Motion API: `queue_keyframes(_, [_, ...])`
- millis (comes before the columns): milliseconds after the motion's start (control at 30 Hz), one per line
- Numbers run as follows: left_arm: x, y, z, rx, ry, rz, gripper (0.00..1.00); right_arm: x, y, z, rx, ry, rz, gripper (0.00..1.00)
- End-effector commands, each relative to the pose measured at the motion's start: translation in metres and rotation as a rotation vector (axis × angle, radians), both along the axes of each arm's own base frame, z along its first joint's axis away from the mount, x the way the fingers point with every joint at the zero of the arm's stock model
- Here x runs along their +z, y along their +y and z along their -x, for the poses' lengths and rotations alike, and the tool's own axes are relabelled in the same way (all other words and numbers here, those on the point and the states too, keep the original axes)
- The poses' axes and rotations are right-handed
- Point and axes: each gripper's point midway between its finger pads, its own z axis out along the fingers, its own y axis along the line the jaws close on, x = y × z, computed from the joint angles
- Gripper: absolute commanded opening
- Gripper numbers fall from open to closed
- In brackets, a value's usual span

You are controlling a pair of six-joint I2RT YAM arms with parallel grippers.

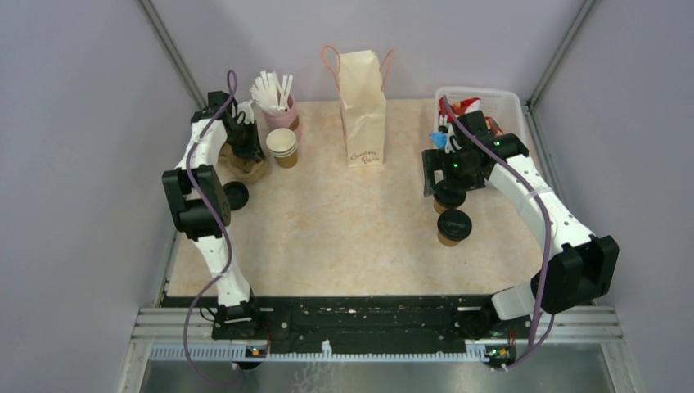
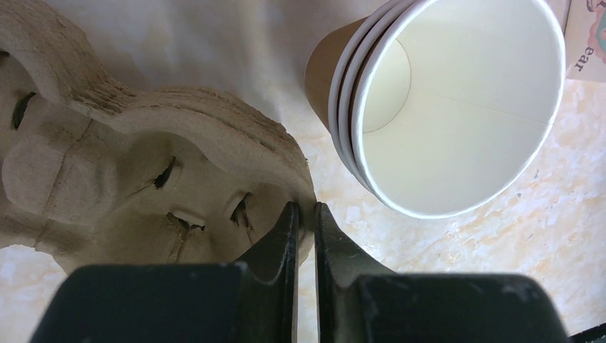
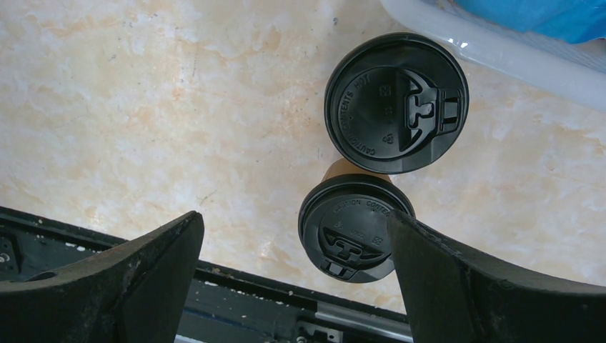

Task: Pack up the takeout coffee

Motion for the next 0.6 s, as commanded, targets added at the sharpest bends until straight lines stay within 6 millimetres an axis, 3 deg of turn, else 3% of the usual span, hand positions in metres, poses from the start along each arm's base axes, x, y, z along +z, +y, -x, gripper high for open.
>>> queue_keyframes(0, [0.004, -0.004, -0.002, -0.011, 0.001, 0.039, 0.06, 0.015, 0.002, -0.002, 0.016, -0.065, -0.006, 0.99])
queue_keyframes(567, [-0.013, -0.004, 0.006, -0.008, 0.05, 0.141, 0.08, 0.016, 0.002, -0.002, 0.014, -0.068, -0.005, 0.99])
